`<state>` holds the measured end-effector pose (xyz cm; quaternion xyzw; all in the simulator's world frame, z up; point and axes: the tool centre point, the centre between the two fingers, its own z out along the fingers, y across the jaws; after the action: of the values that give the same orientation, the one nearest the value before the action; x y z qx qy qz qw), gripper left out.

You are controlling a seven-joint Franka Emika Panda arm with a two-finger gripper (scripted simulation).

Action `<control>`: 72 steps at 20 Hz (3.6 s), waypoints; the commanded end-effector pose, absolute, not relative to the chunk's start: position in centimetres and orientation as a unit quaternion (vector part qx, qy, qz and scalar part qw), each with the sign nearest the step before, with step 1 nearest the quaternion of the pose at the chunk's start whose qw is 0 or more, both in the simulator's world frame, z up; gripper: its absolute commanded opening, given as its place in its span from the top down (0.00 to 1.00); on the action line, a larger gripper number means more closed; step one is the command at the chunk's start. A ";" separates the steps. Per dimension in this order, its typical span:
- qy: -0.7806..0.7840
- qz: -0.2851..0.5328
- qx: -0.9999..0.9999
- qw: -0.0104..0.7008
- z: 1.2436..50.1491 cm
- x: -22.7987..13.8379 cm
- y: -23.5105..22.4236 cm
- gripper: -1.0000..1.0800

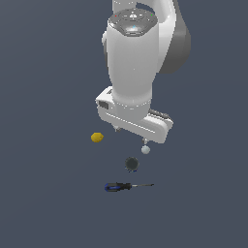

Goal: Pick up a designated object from a clutter of objects.

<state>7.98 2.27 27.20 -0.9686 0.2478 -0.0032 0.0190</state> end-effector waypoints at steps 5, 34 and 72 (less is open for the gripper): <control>0.333 0.000 -0.943 0.019 24.2 10.2 2.3 0.04; 0.650 0.002 -0.760 0.004 9.1 16.9 2.4 0.04; 0.691 0.000 -0.723 0.000 1.5 17.5 2.4 1.00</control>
<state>17.48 2.37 1.47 -0.7227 0.6911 0.0003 -0.0001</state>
